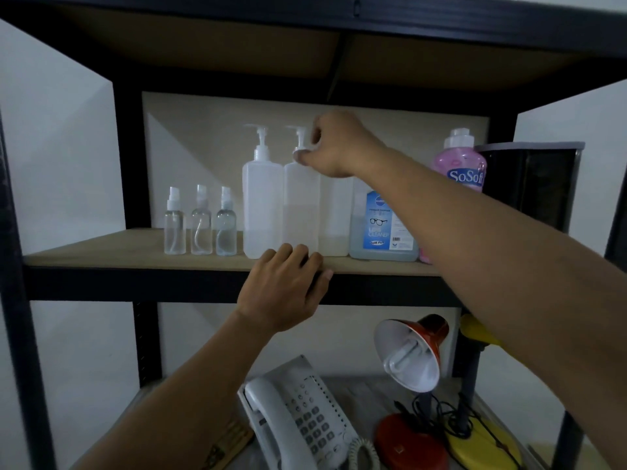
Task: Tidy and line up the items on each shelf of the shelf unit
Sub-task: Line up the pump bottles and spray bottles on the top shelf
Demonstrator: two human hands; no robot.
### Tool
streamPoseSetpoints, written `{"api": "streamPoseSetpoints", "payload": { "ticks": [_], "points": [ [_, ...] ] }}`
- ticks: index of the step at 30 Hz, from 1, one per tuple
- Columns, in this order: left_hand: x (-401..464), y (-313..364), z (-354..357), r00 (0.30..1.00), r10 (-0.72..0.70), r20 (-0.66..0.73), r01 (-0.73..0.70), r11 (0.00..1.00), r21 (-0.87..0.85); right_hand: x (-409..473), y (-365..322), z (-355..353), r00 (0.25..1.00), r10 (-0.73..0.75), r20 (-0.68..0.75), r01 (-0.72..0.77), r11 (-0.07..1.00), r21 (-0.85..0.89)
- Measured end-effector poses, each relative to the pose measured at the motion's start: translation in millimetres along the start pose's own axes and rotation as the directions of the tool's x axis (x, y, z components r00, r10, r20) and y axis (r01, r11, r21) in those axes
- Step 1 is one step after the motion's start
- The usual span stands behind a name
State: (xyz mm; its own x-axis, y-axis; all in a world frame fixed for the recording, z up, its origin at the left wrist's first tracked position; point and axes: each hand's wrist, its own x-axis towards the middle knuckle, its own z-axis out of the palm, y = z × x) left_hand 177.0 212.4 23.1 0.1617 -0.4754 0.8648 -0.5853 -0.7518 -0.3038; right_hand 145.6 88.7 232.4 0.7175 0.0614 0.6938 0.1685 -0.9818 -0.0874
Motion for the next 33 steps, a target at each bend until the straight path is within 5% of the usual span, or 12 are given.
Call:
{"api": "streamPoseSetpoints", "payload": {
  "ticks": [14, 26, 33],
  "points": [
    [1, 1, -1, 1.000, 0.001, 0.021, -0.002, 1.000, 0.019, -3, -19, 28, 0.991, 0.121, -0.048, -0.118, 0.991, 0.062],
    [-1, 0, 4, 0.999, -0.001, -0.046, 0.002, 1.000, 0.008, 0, -59, 40, 0.983, -0.080, -0.168, 0.043, 0.976, -0.216],
    [-2, -2, 7, 0.991, 0.025, -0.133, -0.030, 0.999, -0.034, 22, -73, 60, 0.994, -0.014, -0.104, -0.015, 0.963, -0.271]
  ]
}}
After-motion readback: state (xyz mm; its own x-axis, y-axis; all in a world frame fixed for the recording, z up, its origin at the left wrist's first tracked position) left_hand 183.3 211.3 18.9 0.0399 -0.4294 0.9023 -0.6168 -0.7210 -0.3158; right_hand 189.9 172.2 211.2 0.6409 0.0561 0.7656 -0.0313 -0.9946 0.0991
